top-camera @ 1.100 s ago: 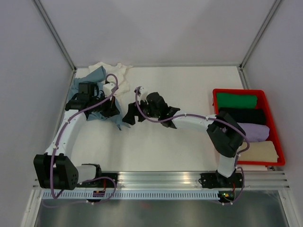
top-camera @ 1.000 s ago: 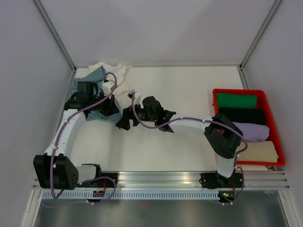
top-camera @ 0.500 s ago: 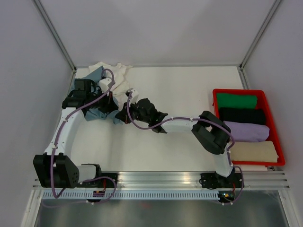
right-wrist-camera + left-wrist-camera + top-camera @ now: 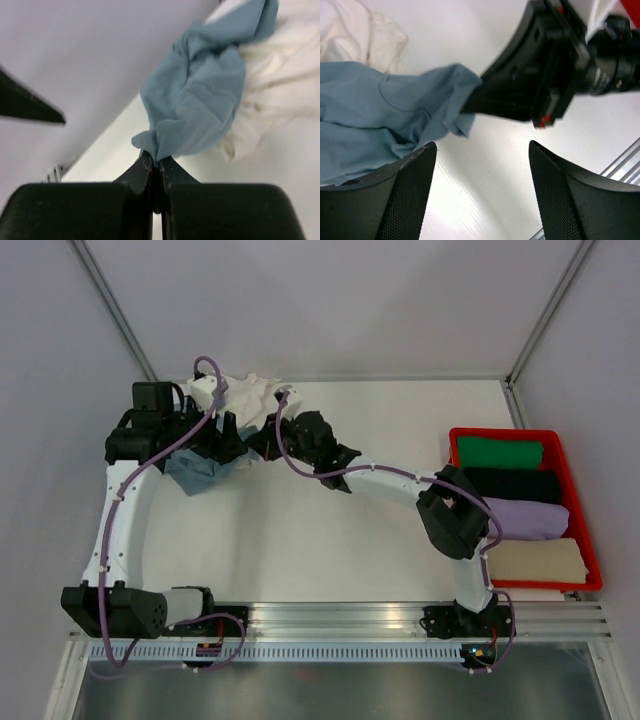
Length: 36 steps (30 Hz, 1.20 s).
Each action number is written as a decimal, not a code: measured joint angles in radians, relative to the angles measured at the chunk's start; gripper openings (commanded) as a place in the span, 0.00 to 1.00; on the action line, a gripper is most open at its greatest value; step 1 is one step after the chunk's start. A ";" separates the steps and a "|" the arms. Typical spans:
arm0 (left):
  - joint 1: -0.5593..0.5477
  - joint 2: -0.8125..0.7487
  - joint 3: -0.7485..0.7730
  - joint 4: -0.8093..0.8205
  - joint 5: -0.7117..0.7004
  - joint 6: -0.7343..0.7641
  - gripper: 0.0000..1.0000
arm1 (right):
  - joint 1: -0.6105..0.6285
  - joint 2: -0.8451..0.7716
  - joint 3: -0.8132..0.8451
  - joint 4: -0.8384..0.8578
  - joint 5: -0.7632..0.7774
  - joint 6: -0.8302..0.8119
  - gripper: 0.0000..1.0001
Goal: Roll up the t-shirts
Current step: Grab a tshirt with the left arm, then move the tshirt to the center of the board
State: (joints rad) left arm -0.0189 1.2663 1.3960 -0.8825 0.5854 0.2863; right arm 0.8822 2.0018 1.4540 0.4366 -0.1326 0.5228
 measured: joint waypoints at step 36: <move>-0.035 0.271 0.102 -0.020 -0.385 0.037 0.66 | -0.217 -0.851 -0.126 -0.216 0.378 -0.366 0.00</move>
State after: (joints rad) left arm -0.0536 1.5375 1.4982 -0.9024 0.2001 0.3229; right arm 0.6647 1.1503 1.3277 0.2207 0.2455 0.1566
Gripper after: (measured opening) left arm 0.703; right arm 0.022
